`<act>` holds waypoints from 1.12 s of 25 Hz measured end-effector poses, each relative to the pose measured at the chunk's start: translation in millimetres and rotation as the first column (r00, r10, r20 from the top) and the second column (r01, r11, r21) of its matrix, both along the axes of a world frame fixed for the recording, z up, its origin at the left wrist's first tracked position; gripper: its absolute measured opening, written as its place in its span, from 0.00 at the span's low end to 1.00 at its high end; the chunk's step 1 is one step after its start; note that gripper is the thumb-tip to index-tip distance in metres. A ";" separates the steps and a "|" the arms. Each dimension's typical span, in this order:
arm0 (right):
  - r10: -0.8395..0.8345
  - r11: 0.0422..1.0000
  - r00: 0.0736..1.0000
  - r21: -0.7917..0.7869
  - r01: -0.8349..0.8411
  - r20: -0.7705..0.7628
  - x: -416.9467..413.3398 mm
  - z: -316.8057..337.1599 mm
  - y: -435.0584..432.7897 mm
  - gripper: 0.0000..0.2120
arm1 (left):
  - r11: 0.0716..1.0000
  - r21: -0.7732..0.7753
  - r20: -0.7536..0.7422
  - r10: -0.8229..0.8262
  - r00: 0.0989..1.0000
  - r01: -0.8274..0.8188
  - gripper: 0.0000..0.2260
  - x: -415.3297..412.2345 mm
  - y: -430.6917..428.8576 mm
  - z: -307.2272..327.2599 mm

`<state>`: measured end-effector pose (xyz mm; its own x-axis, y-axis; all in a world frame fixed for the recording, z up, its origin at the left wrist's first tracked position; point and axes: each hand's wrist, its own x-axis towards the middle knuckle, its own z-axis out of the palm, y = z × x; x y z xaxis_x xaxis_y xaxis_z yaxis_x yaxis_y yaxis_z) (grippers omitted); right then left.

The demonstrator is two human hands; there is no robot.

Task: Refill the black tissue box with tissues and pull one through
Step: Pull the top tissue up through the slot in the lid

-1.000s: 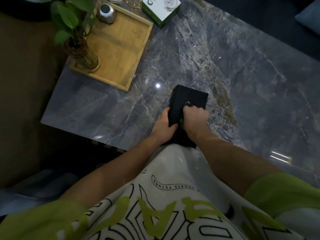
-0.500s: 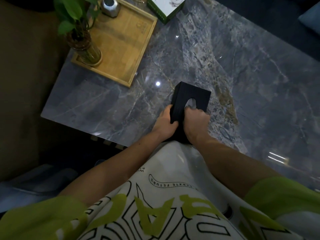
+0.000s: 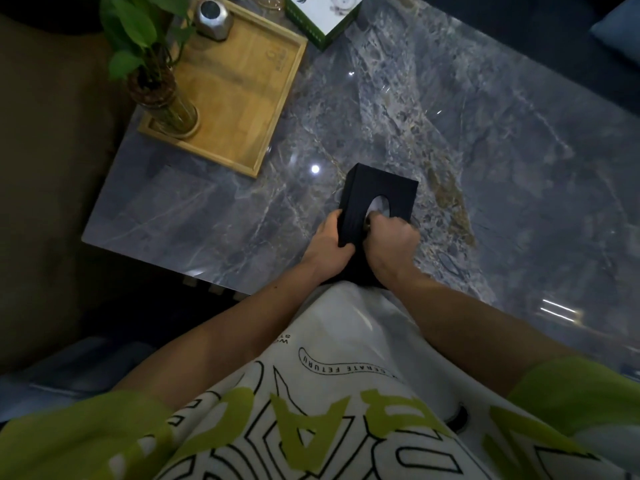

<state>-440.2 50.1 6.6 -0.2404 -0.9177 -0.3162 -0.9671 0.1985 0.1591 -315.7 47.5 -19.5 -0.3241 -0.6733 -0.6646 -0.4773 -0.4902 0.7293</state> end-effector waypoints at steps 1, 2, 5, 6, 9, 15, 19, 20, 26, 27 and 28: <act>-0.048 0.998 0.997 0.045 0.045 0.060 -0.5 0.1 -2.2 0.20 | 1.000 0.002 -0.003 0.009 1.000 -0.009 0.33 0.1 0.1 -0.4; -0.087 0.994 0.991 0.067 0.080 0.099 -1.3 0.2 -3.8 0.14 | 1.000 0.007 -0.010 0.017 1.000 -0.017 0.34 0.4 0.0 0.2; -0.156 0.987 0.973 -0.002 0.159 0.169 -4.2 5.3 -3.7 0.10 | 1.000 0.008 -0.035 0.027 0.999 -0.027 0.34 1.2 0.7 0.5; -0.153 0.987 0.969 -0.025 0.161 0.196 -5.1 7.2 -3.0 0.12 | 1.000 0.009 -0.038 0.030 0.999 -0.029 0.34 1.6 0.9 0.8; -0.101 0.995 0.960 0.009 0.102 0.261 -9.7 12.4 0.0 0.16 | 0.998 0.008 -0.064 0.056 0.996 -0.056 0.33 1.6 1.0 0.4; -0.086 0.995 0.904 -0.015 0.102 0.418 -21.8 17.2 -1.4 0.13 | 0.996 0.005 -0.099 0.092 0.991 -0.092 0.31 0.1 2.7 1.4; -0.192 0.977 0.805 0.036 0.208 0.561 -27.0 21.3 -3.1 0.09 | 0.994 -0.009 -0.097 0.111 0.989 -0.113 0.29 -0.5 2.1 3.7; -0.215 0.971 0.776 0.046 0.234 0.593 -27.8 20.5 -2.7 0.07 | 0.993 -0.010 -0.101 0.115 0.988 -0.116 0.29 -0.6 2.8 4.0; -0.296 0.926 0.578 0.079 0.370 0.760 -25.3 19.9 1.9 0.04 | 0.990 -0.002 -0.098 0.141 0.985 -0.142 0.28 -2.5 3.2 0.9; -0.287 0.922 0.547 0.071 0.381 0.786 -24.0 20.3 2.4 0.03 | 0.989 0.004 -0.096 0.151 0.984 -0.151 0.28 -2.2 3.5 0.0; -0.288 0.911 0.505 0.071 0.405 0.814 -22.6 20.4 2.9 0.02 | 0.988 0.009 -0.097 0.157 0.983 -0.157 0.27 -1.5 4.1 -0.4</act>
